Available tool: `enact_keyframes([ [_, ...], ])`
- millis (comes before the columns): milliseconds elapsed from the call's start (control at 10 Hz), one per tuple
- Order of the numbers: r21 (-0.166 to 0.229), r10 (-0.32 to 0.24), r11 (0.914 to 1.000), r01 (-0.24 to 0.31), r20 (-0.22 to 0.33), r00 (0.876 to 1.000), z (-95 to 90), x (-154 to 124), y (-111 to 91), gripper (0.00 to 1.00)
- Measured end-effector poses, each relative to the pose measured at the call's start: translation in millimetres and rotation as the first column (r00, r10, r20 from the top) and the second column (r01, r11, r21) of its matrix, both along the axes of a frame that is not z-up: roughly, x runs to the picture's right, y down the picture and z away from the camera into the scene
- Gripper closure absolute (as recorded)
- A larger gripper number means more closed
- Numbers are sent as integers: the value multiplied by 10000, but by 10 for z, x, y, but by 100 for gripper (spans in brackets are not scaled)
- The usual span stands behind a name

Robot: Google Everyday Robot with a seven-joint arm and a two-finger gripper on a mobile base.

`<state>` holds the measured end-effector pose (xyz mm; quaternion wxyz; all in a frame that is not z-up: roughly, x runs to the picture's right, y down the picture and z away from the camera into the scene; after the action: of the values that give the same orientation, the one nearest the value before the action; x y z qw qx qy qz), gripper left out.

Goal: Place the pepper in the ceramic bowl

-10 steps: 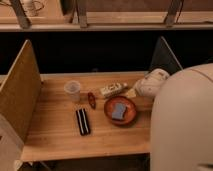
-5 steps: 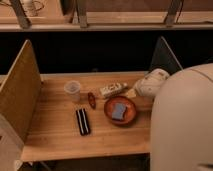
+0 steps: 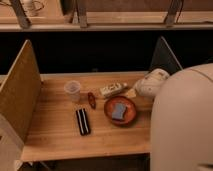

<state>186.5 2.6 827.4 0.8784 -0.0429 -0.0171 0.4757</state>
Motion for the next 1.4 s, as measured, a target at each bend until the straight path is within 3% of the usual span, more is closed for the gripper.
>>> enact_keyframes([
  [400,0,-6,10000,6,4,10000,0,-2,0,20],
  [600,-81,-298,9995,298,49,9995,4,-65,23,20],
  [800,-248,-1117,9933,1126,361,9931,25,-375,20,20],
  [1000,-416,-1718,9833,1769,1059,9794,82,-840,-43,20],
  [1400,-686,-1379,9858,1535,1921,9716,90,-1131,-332,20],
])
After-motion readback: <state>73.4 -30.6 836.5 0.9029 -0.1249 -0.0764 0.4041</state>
